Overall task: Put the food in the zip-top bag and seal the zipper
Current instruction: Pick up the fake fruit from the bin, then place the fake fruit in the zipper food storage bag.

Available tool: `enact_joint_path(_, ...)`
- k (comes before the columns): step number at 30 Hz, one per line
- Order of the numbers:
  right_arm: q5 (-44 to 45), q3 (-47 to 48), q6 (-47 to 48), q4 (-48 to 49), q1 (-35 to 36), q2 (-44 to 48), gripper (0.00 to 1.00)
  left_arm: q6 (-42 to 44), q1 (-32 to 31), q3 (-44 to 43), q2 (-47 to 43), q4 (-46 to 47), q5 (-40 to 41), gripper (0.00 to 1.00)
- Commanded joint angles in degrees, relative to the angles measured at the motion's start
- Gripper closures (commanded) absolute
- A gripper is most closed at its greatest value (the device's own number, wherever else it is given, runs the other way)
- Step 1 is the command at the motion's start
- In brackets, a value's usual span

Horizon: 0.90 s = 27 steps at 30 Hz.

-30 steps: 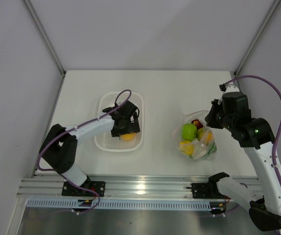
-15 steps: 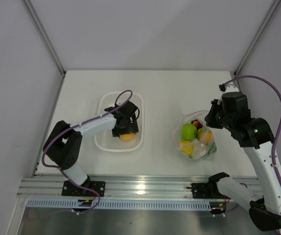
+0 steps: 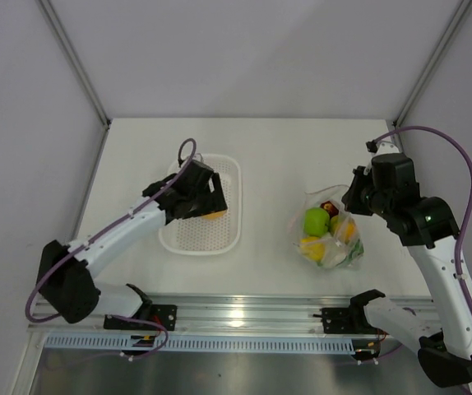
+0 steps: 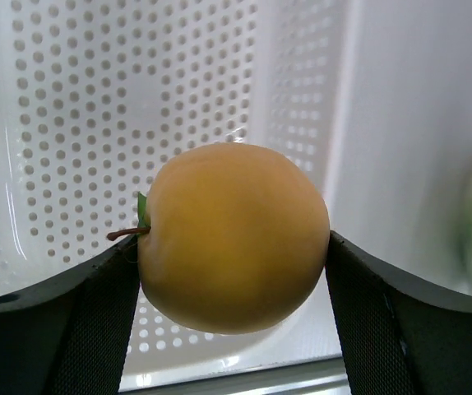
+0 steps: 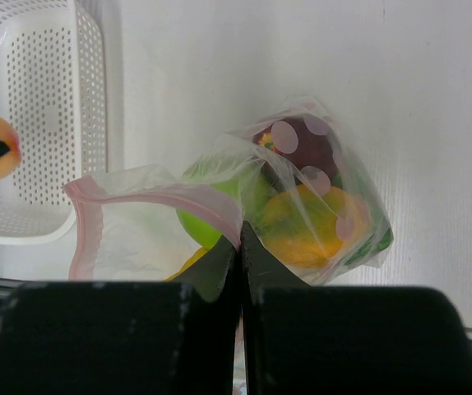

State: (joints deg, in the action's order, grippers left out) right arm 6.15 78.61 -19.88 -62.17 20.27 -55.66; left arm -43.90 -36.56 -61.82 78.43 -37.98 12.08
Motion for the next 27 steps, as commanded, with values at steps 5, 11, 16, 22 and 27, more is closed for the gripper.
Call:
enact_joint_path(5, -0.5, 1.1, -0.7, 1.4, -0.1, -0.3, 1.00, 3.8, -1.1, -5.2, -12.0, 12.1, -19.4, 0.99)
enact_joint_path(11, -2.6, 1.5, -1.7, 1.6, -0.1, -0.3, 1.00, 5.7, -10.8, -13.0, -7.4, 18.7, -22.3, 0.99)
enact_joint_path(16, -3.8, 2.2, -2.4, 1.1, 0.1, 0.0, 1.00, 8.3, -19.1, -23.4, -0.1, 16.6, -16.2, 0.99)
enact_joint_path(22, -4.1, 4.1, -2.7, 0.1, 0.3, 0.4, 1.00, 8.5, -24.5, -29.0, 6.2, 16.8, -13.4, 1.00)
enact_joint_path(27, -4.8, 4.4, -3.1, 0.3, 0.3, 0.6, 1.00, 7.3, -26.5, -31.5, 10.5, 15.1, -13.1, 0.99)
